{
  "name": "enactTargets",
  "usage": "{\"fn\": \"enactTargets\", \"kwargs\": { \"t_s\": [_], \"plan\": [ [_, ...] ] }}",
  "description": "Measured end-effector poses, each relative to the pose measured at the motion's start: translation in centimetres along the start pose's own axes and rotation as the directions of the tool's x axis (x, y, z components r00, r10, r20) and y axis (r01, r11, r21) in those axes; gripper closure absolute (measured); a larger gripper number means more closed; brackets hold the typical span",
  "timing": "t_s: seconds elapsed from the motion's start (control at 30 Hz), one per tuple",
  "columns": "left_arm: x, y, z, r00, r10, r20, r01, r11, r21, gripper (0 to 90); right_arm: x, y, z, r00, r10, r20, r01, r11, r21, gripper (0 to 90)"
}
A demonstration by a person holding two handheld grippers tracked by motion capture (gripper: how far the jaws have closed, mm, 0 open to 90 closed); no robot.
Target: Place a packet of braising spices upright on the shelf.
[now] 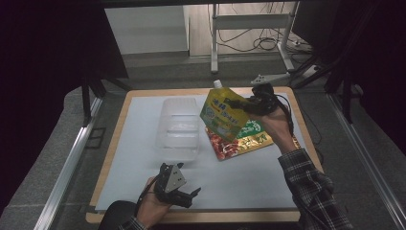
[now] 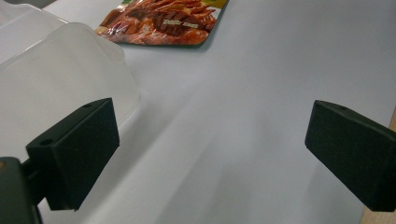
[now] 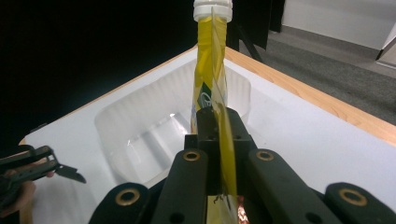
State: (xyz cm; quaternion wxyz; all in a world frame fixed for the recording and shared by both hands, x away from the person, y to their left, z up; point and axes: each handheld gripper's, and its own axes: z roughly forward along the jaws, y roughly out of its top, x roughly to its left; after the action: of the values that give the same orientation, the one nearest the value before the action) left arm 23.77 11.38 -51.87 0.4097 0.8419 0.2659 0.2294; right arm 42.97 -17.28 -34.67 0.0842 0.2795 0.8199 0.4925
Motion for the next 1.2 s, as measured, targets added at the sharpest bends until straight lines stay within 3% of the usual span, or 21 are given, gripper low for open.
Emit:
{"fn": "enactTargets", "kwargs": {
  "t_s": [1.2],
  "plan": [
    [0.4,-0.2,-0.1,0.9995,-0.025,0.016,0.025,0.9996,-0.011,2.6,-2.3,5.2,7.1,0.9986,-0.031,-0.043,0.03,0.999,-0.018,88.4]
  ]
}}
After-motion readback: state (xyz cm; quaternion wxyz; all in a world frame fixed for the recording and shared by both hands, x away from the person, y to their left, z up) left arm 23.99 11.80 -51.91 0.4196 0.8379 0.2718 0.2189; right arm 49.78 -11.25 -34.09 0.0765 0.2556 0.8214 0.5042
